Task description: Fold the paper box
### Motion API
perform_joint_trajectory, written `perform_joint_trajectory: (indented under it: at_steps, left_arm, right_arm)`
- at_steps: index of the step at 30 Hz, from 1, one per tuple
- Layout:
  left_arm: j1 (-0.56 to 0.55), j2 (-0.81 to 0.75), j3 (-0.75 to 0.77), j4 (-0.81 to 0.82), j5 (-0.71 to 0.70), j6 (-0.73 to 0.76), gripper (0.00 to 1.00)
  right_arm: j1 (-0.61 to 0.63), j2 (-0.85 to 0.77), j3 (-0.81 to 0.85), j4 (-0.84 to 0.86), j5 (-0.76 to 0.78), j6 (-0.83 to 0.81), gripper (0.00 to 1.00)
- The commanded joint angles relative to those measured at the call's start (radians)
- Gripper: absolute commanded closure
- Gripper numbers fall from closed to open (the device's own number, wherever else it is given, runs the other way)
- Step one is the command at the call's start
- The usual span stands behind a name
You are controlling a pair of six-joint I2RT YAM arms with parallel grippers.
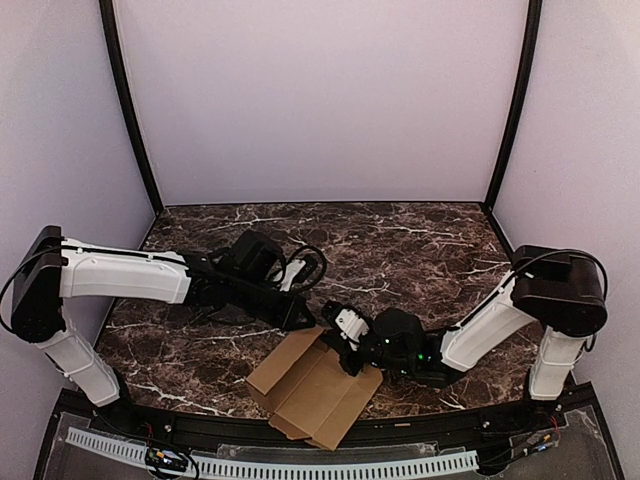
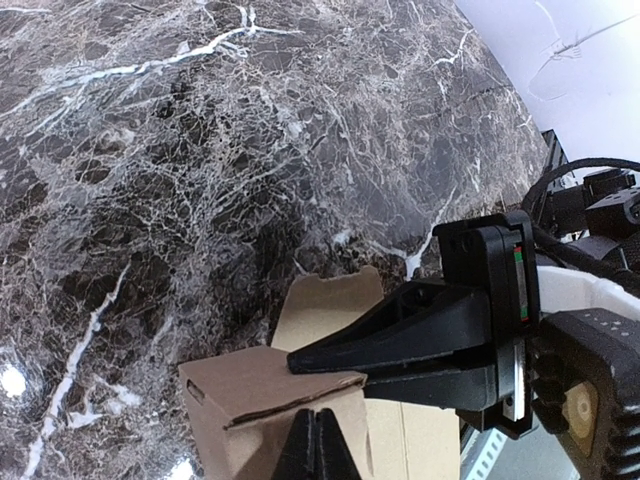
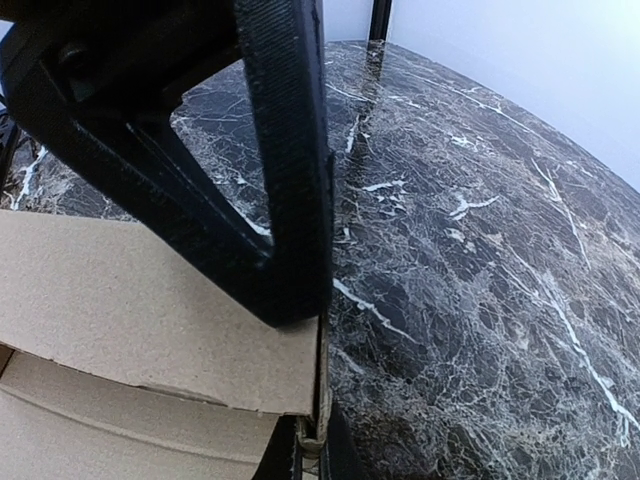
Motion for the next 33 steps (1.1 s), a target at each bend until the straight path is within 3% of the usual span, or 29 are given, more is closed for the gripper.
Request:
perform_joint_trajectory:
  at_steps: [1, 9, 33]
  left_arm:
    - [-0.003, 0.004, -0.026, -0.006, 0.002, -0.01, 0.99]
    - [-0.004, 0.009, -0.034, 0.008, 0.012, -0.022, 0.99]
    - [-0.005, -0.005, -0.036, 0.018, 0.018, -0.024, 0.99]
  right_arm:
    - [0.004, 0.026, 0.035, 0.007, -0.012, -0.003, 0.96]
    - [0.004, 0.05, 0.06, 0.003, -0.017, -0.001, 0.91]
    - [0.004, 0.116, 0.13, -0.012, -0.047, 0.0, 0.95]
